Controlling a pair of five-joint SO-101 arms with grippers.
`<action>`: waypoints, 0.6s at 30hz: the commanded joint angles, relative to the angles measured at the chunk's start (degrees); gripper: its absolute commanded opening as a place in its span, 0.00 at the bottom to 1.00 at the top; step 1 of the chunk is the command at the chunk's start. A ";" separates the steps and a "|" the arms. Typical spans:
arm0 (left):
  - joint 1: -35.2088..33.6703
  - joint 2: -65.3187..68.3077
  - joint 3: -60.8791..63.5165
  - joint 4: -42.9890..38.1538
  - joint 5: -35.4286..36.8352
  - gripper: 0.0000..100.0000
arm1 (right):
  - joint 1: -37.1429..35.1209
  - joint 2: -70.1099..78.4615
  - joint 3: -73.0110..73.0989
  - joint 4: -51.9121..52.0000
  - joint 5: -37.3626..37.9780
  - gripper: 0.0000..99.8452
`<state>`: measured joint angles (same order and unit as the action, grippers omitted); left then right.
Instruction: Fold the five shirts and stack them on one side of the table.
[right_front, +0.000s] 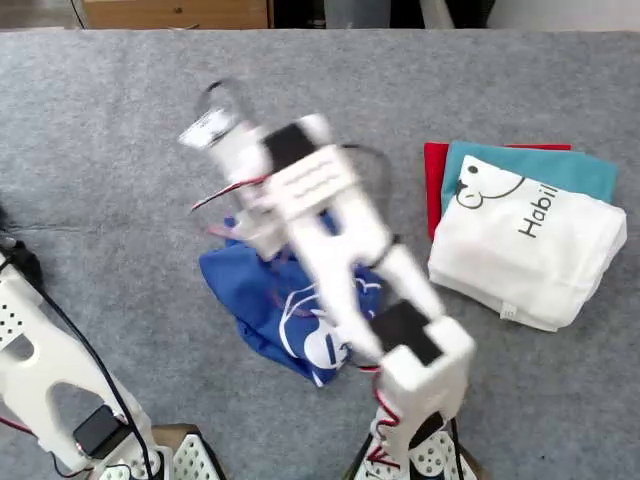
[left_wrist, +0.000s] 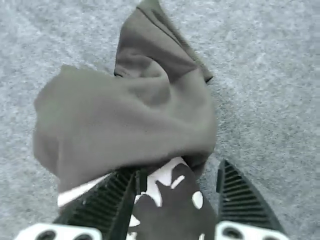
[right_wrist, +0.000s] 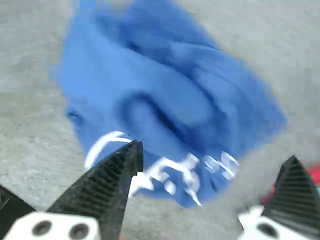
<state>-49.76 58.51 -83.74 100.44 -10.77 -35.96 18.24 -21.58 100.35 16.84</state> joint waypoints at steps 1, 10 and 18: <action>0.04 -1.67 -3.74 0.44 3.52 0.26 | -4.75 7.60 -6.20 0.35 -1.85 0.38; -4.88 -4.22 -3.65 0.44 4.40 0.26 | -3.43 22.64 -19.91 0.88 -3.34 0.05; -7.34 -4.75 -3.65 0.44 4.31 0.25 | -5.89 10.15 -27.03 0.53 -1.14 0.01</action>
<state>-56.62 57.27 -85.32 100.44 -7.08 -40.35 36.00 -43.82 100.62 14.81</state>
